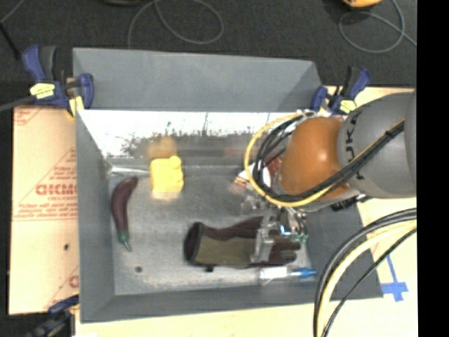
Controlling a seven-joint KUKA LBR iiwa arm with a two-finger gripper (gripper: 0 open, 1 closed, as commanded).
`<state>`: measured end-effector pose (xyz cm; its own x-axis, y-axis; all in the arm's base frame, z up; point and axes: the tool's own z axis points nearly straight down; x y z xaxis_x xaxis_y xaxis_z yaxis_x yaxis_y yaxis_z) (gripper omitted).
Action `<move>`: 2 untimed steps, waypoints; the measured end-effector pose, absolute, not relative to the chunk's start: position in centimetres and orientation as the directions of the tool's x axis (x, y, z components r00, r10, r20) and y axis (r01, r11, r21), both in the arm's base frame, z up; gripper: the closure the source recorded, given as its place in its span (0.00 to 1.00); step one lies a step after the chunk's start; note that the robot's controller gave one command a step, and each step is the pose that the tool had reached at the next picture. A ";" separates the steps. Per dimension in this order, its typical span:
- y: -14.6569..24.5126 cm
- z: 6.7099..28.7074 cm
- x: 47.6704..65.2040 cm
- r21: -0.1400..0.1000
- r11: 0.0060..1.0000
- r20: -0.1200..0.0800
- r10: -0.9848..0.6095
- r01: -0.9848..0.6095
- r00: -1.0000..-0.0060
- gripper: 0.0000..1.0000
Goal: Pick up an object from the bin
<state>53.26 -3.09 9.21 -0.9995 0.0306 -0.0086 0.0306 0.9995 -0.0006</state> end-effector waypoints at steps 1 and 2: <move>-2.3 7.1 53.6 0.000 0.995 -0.013 0.104 0.104 -0.995 1.00; -2.3 7.1 53.6 0.000 0.995 -0.013 0.103 0.103 -0.995 1.00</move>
Offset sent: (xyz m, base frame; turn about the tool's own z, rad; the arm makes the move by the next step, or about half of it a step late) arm 0.0000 0.0000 0.0000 0.0000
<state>53.59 -2.31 7.12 -0.9946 0.1034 -0.0128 0.1034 0.9946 0.0003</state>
